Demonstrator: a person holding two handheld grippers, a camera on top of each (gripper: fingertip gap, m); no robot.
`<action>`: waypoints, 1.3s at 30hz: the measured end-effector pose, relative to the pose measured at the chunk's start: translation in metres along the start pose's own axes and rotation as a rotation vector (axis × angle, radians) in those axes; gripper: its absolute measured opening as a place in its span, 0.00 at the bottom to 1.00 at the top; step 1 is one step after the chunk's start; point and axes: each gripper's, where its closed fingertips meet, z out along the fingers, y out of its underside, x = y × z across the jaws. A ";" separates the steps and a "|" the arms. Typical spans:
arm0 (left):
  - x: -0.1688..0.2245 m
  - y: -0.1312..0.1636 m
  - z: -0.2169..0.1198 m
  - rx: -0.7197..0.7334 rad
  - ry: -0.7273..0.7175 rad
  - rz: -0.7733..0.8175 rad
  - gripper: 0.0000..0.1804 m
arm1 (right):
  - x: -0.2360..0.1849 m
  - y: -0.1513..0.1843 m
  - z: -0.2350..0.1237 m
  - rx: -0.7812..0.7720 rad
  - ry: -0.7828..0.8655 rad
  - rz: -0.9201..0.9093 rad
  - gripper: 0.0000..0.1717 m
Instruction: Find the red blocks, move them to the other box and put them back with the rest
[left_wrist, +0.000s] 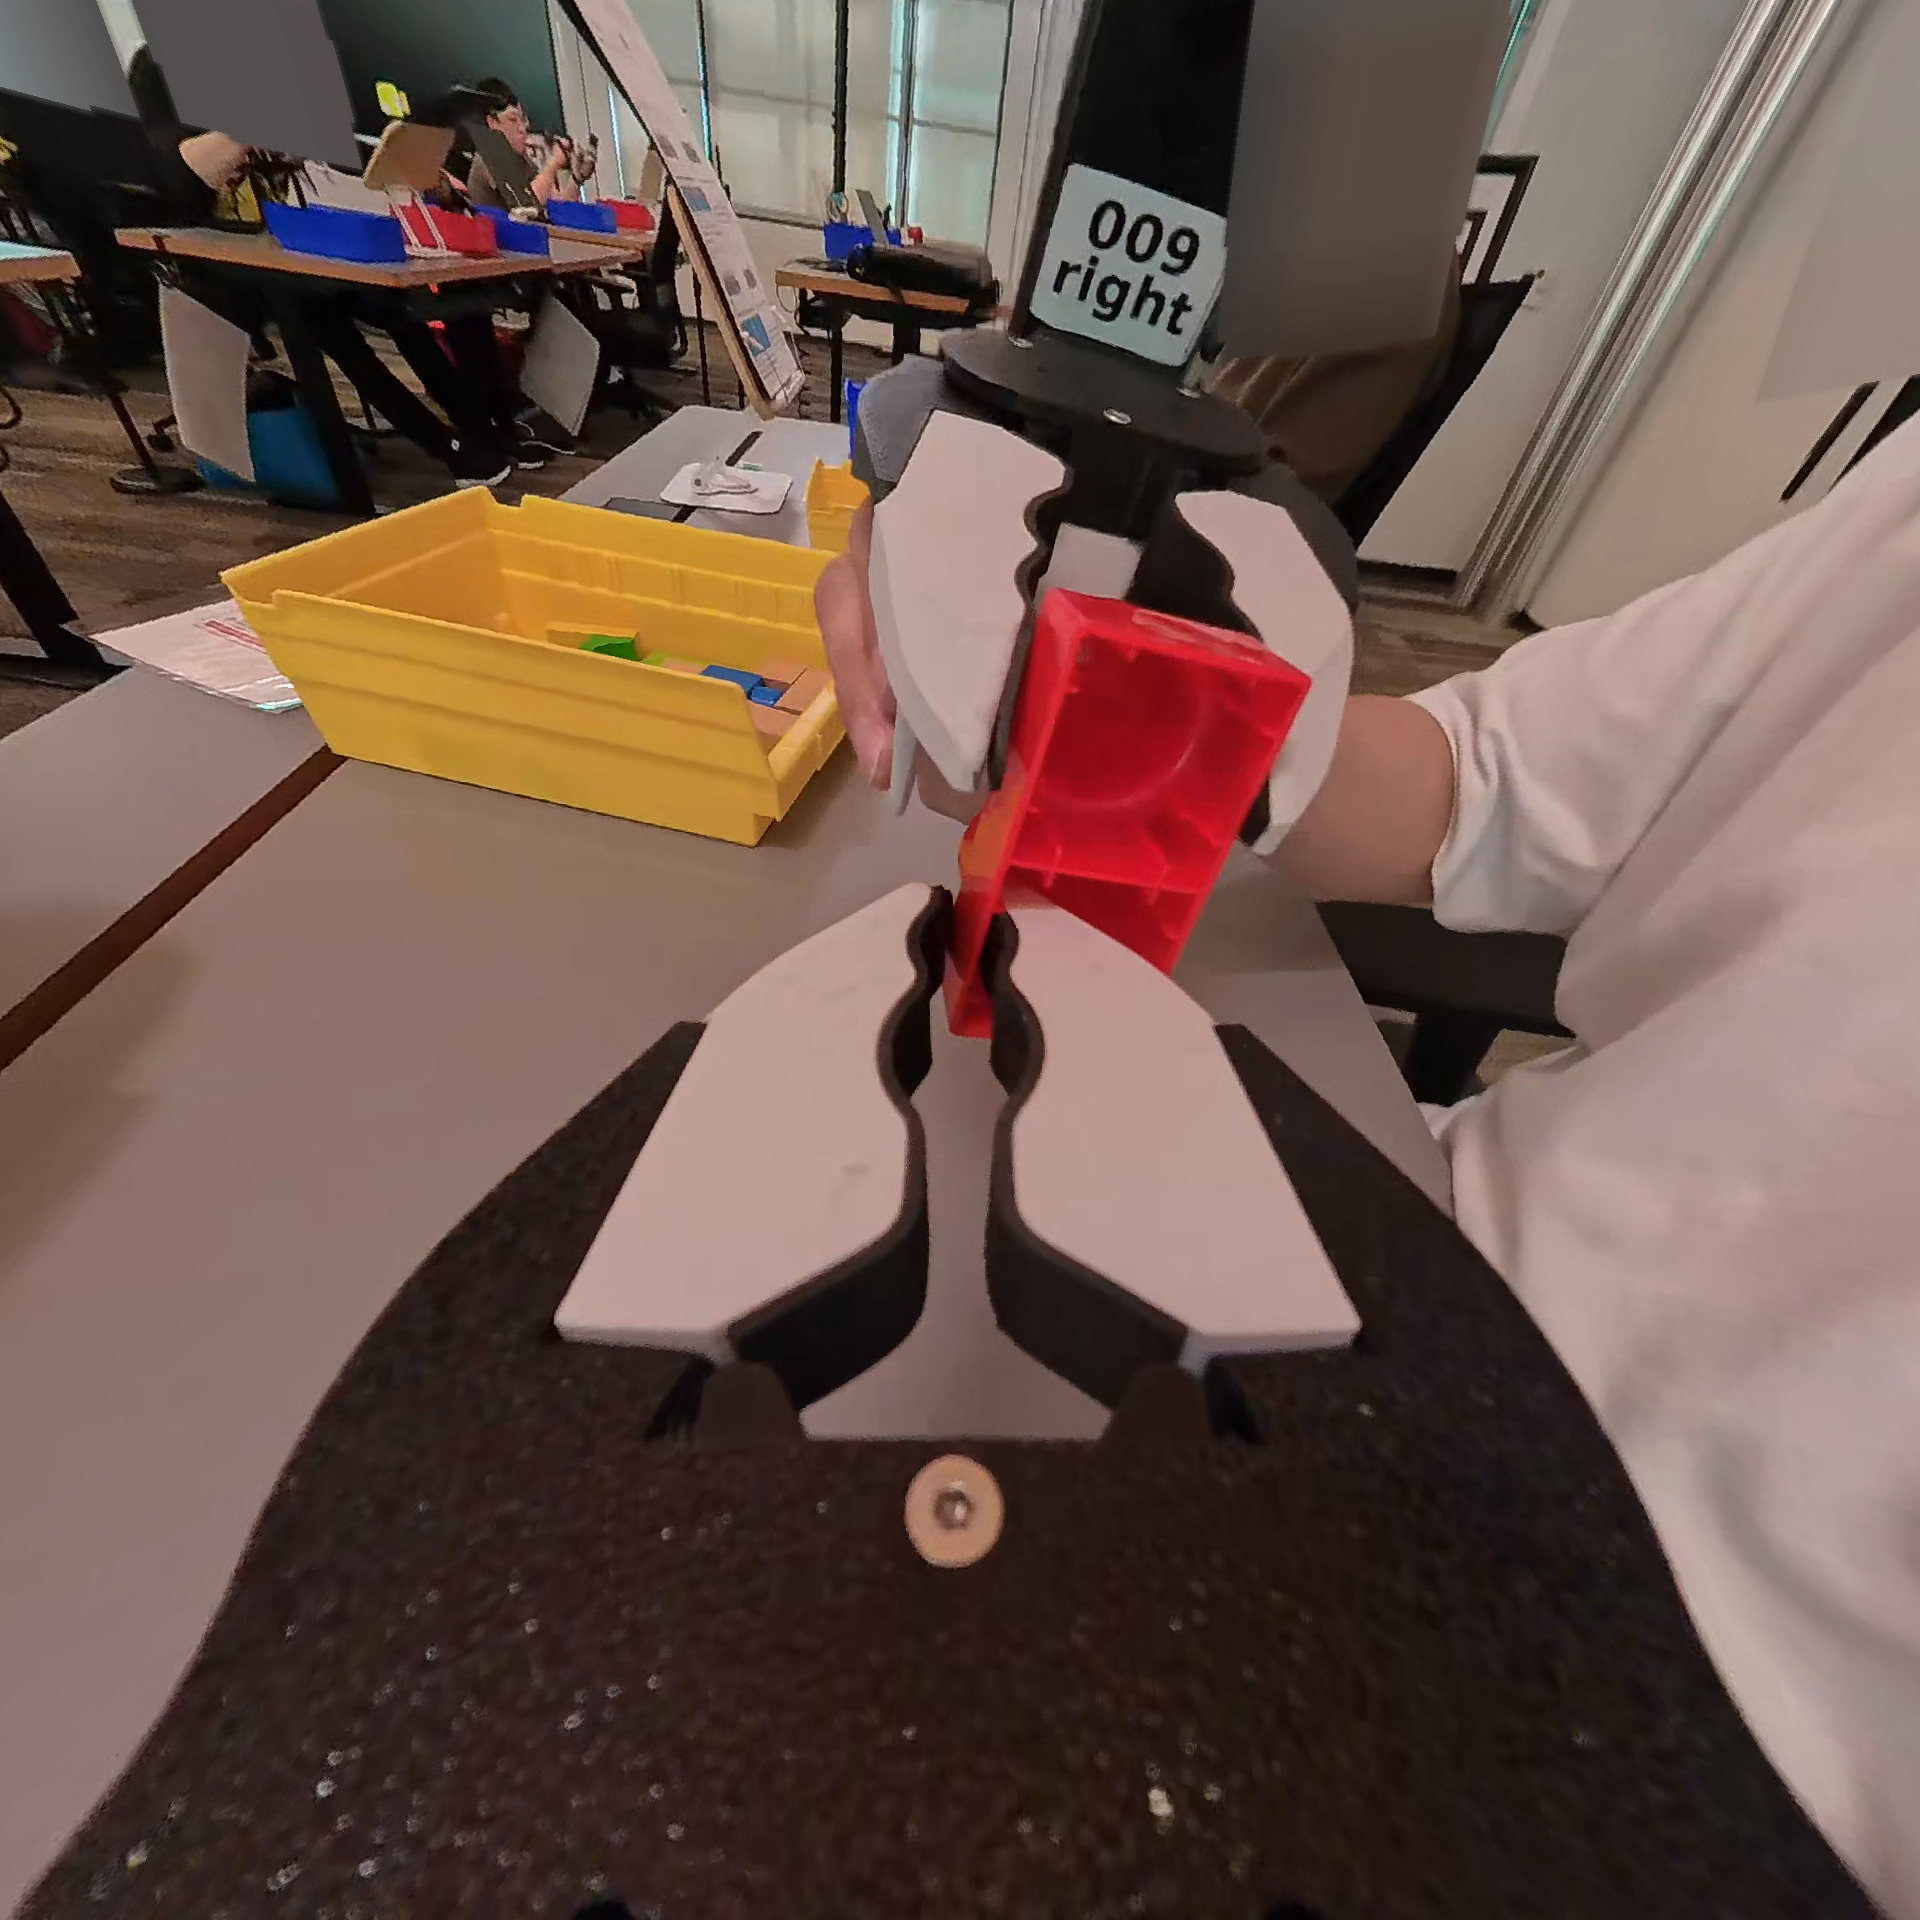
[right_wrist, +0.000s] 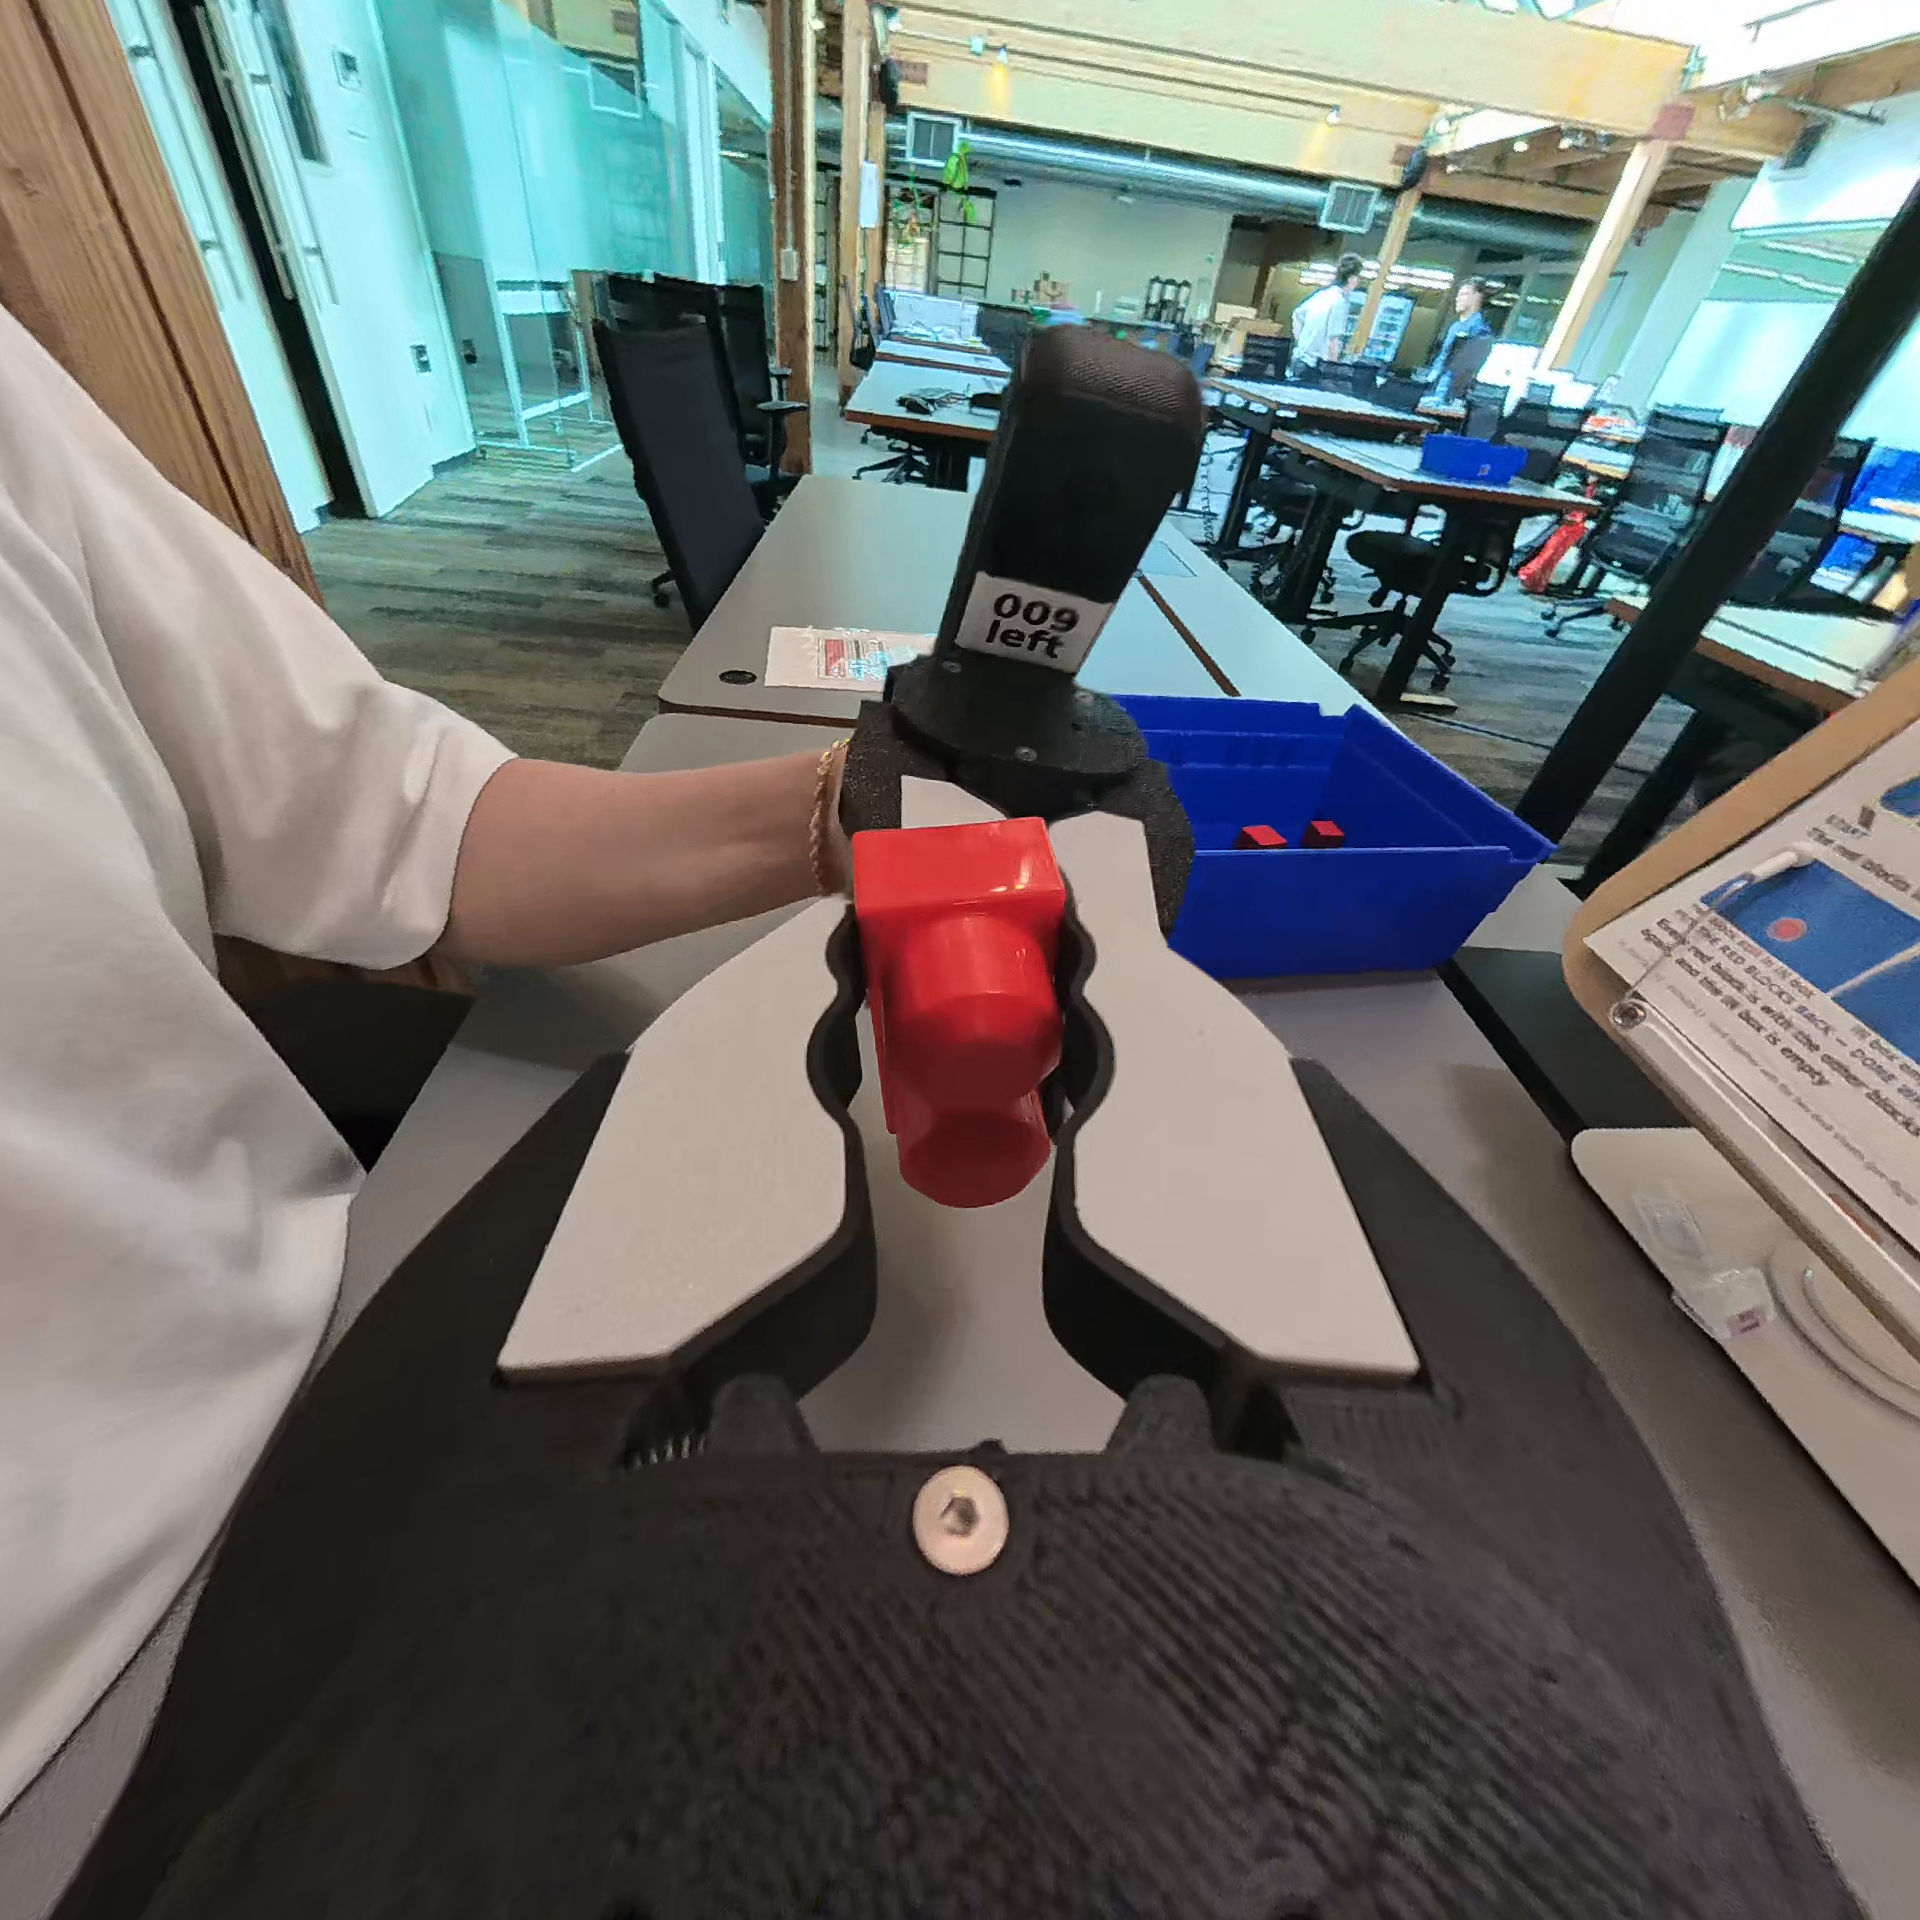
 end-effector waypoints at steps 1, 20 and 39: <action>-0.003 -0.002 0.000 0.020 -0.023 -0.006 0.05 | 0.003 -0.002 -0.004 0.003 0.024 0.010 0.21; -0.047 0.059 -0.032 -0.167 -0.457 -0.152 0.33 | 0.144 0.160 -0.326 -0.801 0.964 0.622 0.21; -0.079 0.046 -0.117 -0.145 -0.708 -0.190 0.36 | 0.116 0.120 -0.266 -0.550 0.877 0.465 0.43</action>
